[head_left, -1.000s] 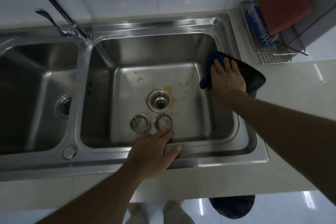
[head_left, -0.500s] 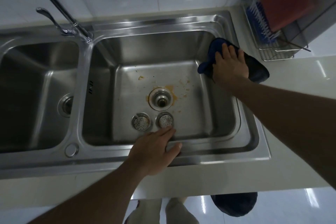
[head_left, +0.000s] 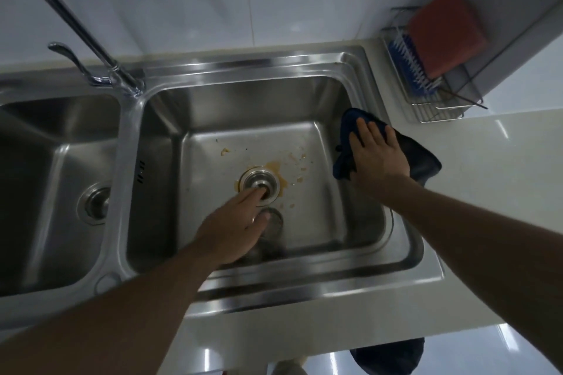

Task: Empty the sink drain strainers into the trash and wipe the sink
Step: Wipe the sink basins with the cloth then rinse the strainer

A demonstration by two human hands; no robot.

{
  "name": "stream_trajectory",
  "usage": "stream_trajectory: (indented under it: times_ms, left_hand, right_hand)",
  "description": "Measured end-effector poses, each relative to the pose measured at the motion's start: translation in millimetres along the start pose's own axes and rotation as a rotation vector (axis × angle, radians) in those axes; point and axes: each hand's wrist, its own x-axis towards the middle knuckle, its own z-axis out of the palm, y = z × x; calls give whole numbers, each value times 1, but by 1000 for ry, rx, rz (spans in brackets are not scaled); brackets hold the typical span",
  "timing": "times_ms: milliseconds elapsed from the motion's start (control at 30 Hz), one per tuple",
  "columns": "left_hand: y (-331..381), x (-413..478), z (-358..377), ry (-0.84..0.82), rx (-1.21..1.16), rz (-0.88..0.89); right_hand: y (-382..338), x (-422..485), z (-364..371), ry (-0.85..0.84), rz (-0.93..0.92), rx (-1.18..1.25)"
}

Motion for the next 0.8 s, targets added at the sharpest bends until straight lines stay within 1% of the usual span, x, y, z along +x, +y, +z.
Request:
stream_trajectory:
  times_ms: [67, 133, 233, 333, 433, 500, 567, 667, 800]
  left_hand:
    - [-10, 21, -20, 124, 85, 8]
    - [-24, 41, -44, 223, 193, -20]
    - [-54, 63, -78, 378, 374, -126]
    - [-87, 74, -103, 506, 446, -243]
    - [-116, 77, -116, 483, 456, -344]
    - [-127, 75, -116, 466, 482, -321]
    - [-131, 73, -115, 487, 497, -260]
    - [-133, 72, -118, 506, 462, -217]
    - [-140, 66, -122, 498, 488, -172]
  right_hand:
    - [-1, 11, -3, 25, 30, 41]
    - [-1, 26, -7, 63, 67, 97]
    - [2, 54, -15, 114, 114, 195]
    - [4, 85, -22, 199, 154, 259]
    - [5, 113, -30, 268, 209, 342]
    - [5, 129, -33, 266, 206, 366]
    - [3, 143, -34, 270, 177, 369]
    - [-6, 159, -39, 295, 105, 430]
    - [-10, 165, -43, 315, -64, 442]
